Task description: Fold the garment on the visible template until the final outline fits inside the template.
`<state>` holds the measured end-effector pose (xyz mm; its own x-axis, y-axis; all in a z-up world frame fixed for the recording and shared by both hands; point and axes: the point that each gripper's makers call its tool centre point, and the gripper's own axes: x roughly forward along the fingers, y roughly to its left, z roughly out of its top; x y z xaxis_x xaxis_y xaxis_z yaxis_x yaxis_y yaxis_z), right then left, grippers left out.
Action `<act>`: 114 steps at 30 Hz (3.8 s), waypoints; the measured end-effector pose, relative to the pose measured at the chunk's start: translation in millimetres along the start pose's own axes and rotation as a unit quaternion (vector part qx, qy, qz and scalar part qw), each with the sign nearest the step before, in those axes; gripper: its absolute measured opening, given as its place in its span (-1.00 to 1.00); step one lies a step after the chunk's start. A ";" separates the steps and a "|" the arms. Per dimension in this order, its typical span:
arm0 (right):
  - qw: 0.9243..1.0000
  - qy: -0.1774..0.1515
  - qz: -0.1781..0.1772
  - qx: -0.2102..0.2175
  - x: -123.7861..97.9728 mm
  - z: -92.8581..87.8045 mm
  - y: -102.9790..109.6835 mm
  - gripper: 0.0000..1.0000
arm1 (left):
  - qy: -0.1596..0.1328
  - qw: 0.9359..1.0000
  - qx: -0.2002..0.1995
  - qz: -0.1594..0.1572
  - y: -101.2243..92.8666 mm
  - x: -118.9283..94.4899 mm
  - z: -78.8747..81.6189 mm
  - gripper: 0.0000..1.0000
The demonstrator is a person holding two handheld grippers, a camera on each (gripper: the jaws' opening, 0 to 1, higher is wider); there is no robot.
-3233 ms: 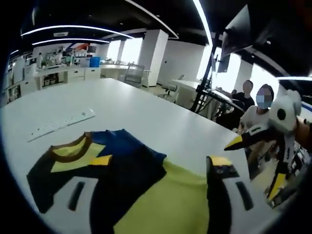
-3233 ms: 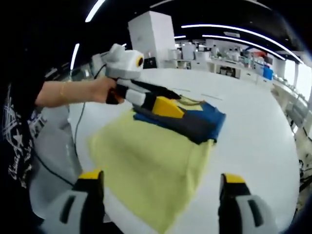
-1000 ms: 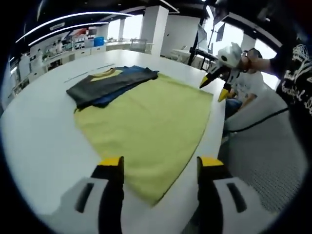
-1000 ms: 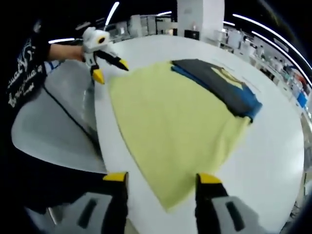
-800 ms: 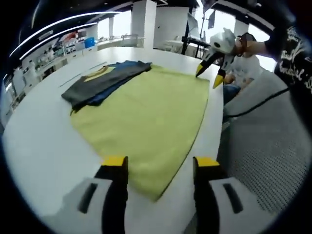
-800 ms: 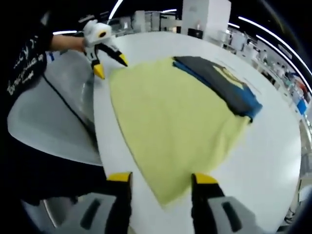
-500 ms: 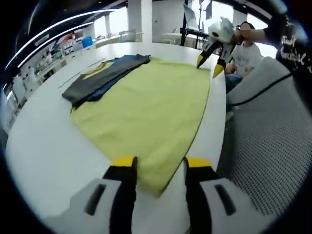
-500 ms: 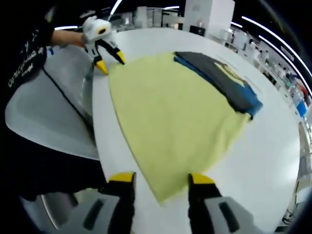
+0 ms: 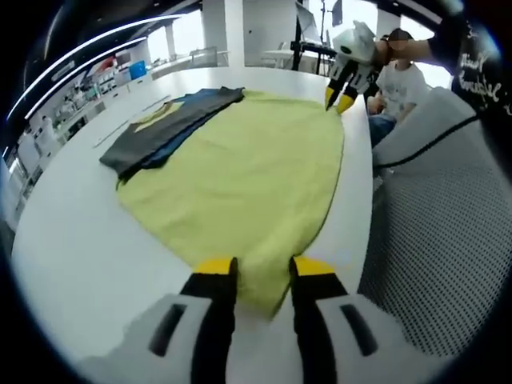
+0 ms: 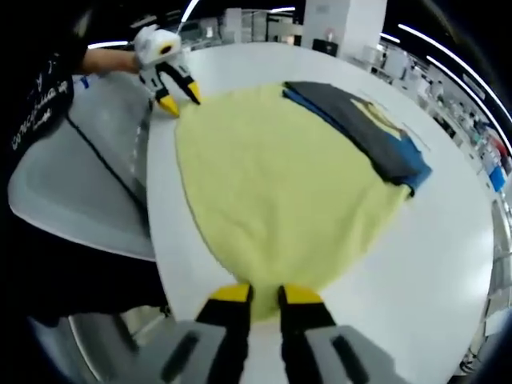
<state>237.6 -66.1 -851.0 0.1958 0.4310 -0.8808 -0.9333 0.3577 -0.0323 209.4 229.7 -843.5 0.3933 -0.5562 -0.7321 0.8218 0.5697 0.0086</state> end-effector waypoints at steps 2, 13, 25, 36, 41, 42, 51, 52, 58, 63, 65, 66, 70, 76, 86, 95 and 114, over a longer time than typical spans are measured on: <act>1.000 -0.002 -0.006 -0.007 1.2 1.1 -1.1 -0.93 | 0.002 1.000 0.001 0.000 -0.1 0.6 1.7 -0.71; 1.000 -0.006 -0.019 -0.004 0.4 0.0 -1.6 -1.00 | -0.008 1.000 0.002 0.007 3.1 -1.2 6.1 -0.98; 0.999 -0.017 -0.022 0.015 -15.3 -3.9 16.2 -1.00 | -0.018 1.000 -0.019 0.012 -11.6 -20.0 6.8 -0.99; 0.999 -0.024 -0.028 0.025 -33.7 -6.8 39.1 -1.00 | -0.024 0.999 -0.035 0.005 -36.8 -35.3 6.1 -0.99; 0.998 -0.032 -0.039 0.040 -41.8 -8.2 49.1 -1.00 | -0.025 0.999 -0.039 0.005 -46.8 -43.7 8.6 -0.99; 0.998 -0.035 -0.040 0.044 -43.1 -8.3 50.0 -1.00 | -0.024 0.999 -0.041 0.007 -48.2 -45.4 8.5 -0.99; 0.995 -0.047 -0.051 0.072 -53.1 -11.7 62.9 -1.00 | -0.014 0.998 -0.051 0.022 -59.9 -54.2 5.1 -0.99; 0.995 -0.047 -0.053 0.075 -54.7 -12.7 64.3 -1.00 | -0.011 0.998 -0.054 0.022 -62.9 -55.4 4.6 -0.99; 0.994 -0.046 -0.054 0.083 -57.7 -17.3 71.8 -1.00 | -0.011 0.998 -0.061 0.024 -72.4 -62.6 3.1 -0.99; 0.994 -0.044 -0.052 0.085 -60.0 -18.7 77.5 -1.00 | -0.012 0.997 -0.072 0.026 -77.8 -67.9 1.0 -0.99; 0.994 -0.044 -0.051 0.085 -60.4 -18.0 77.4 -1.00 | -0.011 0.997 -0.069 0.028 -77.7 -69.3 1.5 -0.99; 0.994 -0.045 -0.053 0.083 -61.5 -16.4 77.2 -1.00 | -0.011 0.997 -0.069 0.030 -76.9 -70.1 2.7 -0.99; 0.993 -0.049 -0.065 0.080 -66.4 -10.8 70.6 -1.00 | -0.012 0.997 -0.071 0.032 -72.0 -73.5 6.0 -0.99; 0.991 -0.062 -0.101 0.061 -80.1 9.1 49.4 -1.00 | -0.009 0.997 -0.039 0.063 -53.8 -78.4 17.9 -0.99; 0.989 -0.064 -0.130 0.040 -87.9 31.7 17.3 -1.00 | -0.018 0.994 -0.013 0.105 -17.8 -86.8 52.8 -0.99; 0.982 -0.087 -0.163 0.039 -98.4 58.1 -18.4 -1.00 | -0.048 0.988 -0.033 0.142 23.1 -89.5 72.4 -0.99; 0.965 -0.102 -0.242 0.005 -118.0 118.5 -99.0 -1.00 | -0.106 0.964 -0.020 0.242 93.4 -95.2 138.0 -1.00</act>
<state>342.6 -54.2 -687.9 0.6639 0.3656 -0.6524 -0.7152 0.5652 -0.4111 305.6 252.4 -679.0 0.8054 -0.3292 -0.4929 0.5067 0.8138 0.2845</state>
